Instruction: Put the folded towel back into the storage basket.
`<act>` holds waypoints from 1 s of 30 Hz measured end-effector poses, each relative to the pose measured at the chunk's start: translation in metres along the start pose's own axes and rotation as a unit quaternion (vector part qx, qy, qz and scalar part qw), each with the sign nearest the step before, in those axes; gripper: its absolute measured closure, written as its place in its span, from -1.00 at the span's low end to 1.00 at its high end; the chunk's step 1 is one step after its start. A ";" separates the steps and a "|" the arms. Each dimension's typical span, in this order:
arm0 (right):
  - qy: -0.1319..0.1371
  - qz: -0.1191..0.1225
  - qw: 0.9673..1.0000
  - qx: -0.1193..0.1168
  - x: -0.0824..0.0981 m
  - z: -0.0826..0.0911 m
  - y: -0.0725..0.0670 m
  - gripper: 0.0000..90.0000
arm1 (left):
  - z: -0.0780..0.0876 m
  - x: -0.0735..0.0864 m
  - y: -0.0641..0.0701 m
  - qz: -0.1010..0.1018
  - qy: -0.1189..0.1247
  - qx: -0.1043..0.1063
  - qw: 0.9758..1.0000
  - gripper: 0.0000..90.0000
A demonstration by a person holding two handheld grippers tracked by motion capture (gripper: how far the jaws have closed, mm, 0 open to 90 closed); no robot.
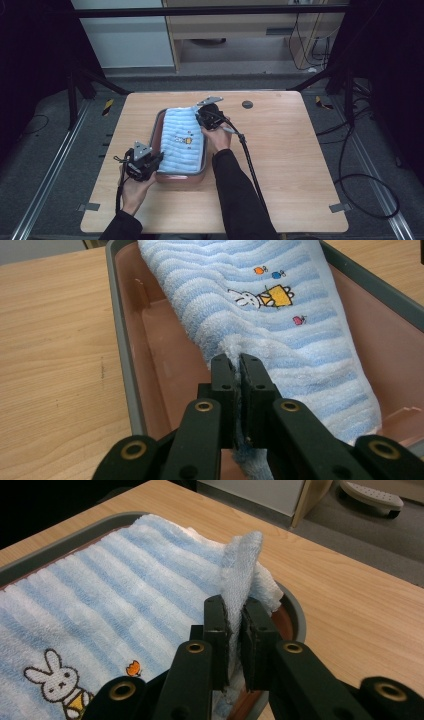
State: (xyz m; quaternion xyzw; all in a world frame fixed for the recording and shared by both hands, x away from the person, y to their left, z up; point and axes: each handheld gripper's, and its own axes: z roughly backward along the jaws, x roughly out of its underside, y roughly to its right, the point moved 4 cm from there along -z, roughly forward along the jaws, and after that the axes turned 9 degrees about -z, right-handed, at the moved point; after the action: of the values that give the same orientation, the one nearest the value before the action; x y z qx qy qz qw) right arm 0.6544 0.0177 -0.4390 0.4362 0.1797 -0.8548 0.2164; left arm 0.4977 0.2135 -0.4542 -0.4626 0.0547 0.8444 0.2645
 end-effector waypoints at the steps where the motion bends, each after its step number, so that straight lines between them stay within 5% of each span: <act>1: 0.000 0.000 1.000 0.000 0.000 0.000 0.000 0.84 | 0.000 0.000 0.000 0.000 0.000 0.000 1.000 0.90; 17: -0.031 0.007 0.999 0.006 0.007 -0.007 -0.002 0.72 | -0.004 0.003 0.003 0.025 -0.018 0.014 0.999 0.81; 19: -0.028 0.008 1.000 0.006 0.007 -0.004 -0.002 0.67 | -0.002 0.002 -0.001 0.012 -0.012 0.003 1.000 0.77; 30: 0.003 0.008 1.000 0.005 -0.002 0.019 -0.001 0.49 | 0.010 -0.007 -0.008 0.013 0.021 -0.004 1.000 0.65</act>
State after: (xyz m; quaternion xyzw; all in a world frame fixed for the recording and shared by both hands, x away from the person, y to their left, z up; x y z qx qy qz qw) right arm 0.6427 0.0095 -0.4269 0.4408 0.1729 -0.8527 0.2207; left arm 0.4968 0.2208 -0.4416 -0.4810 0.0626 0.8378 0.2506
